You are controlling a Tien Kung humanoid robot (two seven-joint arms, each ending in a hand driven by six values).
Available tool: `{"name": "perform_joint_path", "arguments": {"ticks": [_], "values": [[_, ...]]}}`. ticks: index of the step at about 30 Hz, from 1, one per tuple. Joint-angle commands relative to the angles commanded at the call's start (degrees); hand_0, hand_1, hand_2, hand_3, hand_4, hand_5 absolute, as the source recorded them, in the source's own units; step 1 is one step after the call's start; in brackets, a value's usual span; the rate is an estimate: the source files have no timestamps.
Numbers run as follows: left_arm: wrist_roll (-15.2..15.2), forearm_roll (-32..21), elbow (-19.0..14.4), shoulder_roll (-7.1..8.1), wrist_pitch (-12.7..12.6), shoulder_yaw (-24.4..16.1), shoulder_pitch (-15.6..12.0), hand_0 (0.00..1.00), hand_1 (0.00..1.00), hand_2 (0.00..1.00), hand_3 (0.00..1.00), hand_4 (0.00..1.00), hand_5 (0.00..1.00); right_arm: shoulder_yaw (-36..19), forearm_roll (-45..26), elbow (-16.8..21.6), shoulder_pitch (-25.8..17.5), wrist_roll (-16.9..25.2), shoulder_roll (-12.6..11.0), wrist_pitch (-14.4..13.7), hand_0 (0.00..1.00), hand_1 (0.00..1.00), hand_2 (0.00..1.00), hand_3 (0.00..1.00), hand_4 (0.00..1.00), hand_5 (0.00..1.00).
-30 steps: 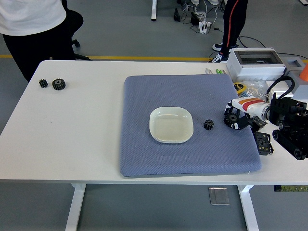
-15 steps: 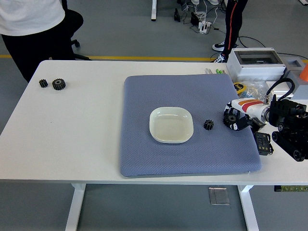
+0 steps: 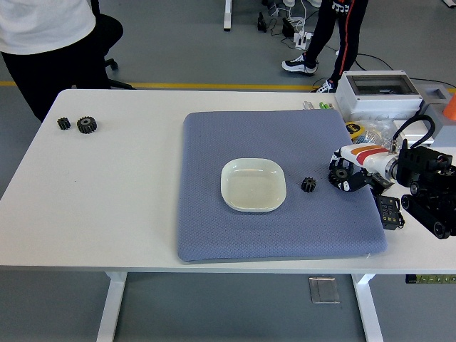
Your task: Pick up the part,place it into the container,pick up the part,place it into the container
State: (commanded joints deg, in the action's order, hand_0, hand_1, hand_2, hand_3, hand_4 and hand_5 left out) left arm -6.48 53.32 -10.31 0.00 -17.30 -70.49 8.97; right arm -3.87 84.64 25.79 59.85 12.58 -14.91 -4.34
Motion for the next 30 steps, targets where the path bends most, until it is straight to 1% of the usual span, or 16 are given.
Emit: {"name": "perform_joint_path", "arguments": {"ticks": [11, 23, 30], "values": [[0.13, 0.31, 0.0, 0.0, -0.14, -0.62, -0.44, 0.635, 0.619, 0.677, 0.565, 0.66, 0.582, 1.42, -1.48, 0.9, 0.65, 0.27, -0.45, -1.1, 0.269, 0.449, 0.57, 0.517, 0.607, 0.248], [0.03, 0.88, 0.0, 0.0, -0.17, -1.3, -1.0, 0.635, 0.618, 0.676, 0.565, 0.661, 0.584, 3.44, -3.84, 2.41, 1.65, 0.6, -1.36, -3.07, 0.264, 0.448, 0.568, 0.515, 0.604, 0.247], [0.03, 1.09, 0.0, 0.06, -0.16, -1.55, -1.19, 0.634, 0.615, 0.675, 0.566, 0.661, 0.583, 2.48, -3.2, 4.08, 2.36, 0.57, -1.45, -3.32, 0.265, 0.446, 0.566, 0.515, 0.604, 0.246]]}}
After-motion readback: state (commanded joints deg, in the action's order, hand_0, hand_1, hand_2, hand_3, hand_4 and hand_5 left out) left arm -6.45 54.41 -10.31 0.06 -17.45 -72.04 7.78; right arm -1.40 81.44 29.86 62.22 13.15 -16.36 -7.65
